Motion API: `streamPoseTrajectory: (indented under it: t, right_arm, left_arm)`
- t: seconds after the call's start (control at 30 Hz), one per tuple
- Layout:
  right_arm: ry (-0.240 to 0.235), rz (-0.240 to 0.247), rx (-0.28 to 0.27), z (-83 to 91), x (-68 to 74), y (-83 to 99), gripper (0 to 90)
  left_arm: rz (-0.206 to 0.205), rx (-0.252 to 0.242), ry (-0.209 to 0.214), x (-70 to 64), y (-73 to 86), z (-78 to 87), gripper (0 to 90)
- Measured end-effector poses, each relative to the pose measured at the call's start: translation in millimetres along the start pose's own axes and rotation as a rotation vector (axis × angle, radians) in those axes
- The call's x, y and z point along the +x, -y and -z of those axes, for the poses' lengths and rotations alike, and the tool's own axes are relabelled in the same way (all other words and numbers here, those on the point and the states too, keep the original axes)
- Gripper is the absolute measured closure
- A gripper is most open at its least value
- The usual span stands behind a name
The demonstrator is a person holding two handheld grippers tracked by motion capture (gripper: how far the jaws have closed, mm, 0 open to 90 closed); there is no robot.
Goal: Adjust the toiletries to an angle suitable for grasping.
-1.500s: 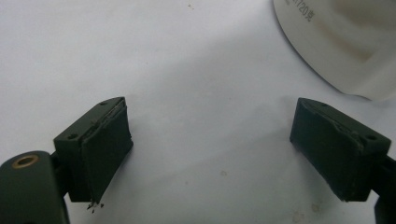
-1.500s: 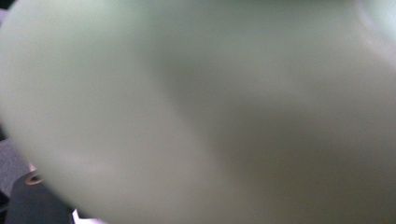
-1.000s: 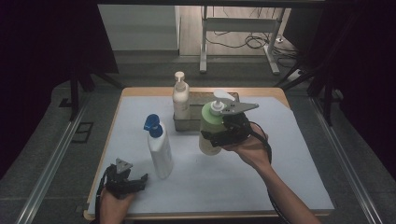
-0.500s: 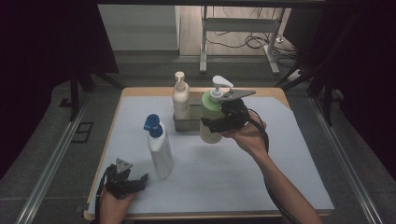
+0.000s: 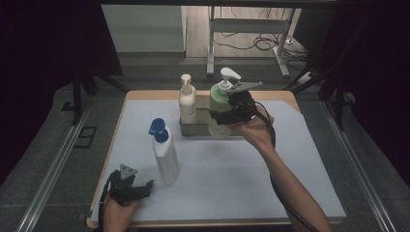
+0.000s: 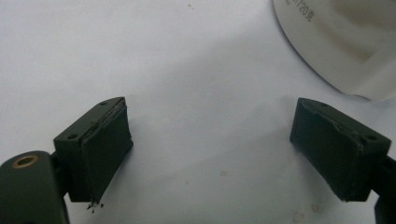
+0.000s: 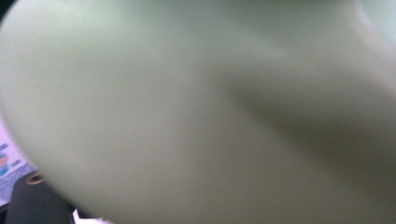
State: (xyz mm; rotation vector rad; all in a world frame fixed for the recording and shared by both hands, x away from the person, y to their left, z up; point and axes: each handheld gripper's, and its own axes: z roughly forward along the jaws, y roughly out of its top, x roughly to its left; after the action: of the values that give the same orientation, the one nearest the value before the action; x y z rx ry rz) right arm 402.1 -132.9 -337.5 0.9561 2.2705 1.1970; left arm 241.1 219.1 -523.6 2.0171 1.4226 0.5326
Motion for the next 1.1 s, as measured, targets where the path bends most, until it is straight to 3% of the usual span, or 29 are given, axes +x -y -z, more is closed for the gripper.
streamPoseTrajectory:
  t: [0.7,1.1]
  right_arm:
    - [0.072,-0.032,-0.004,-31.7,-18.0,-19.9,12.2]
    - [0.109,-0.047,0.003,-49.2,-30.0,-20.9,12.2]
  left_arm:
    - [-0.002,0.001,0.001,0.2,-0.1,0.1,12.1]
    - [-0.001,0.001,0.001,0.2,-0.1,0.0,12.1]
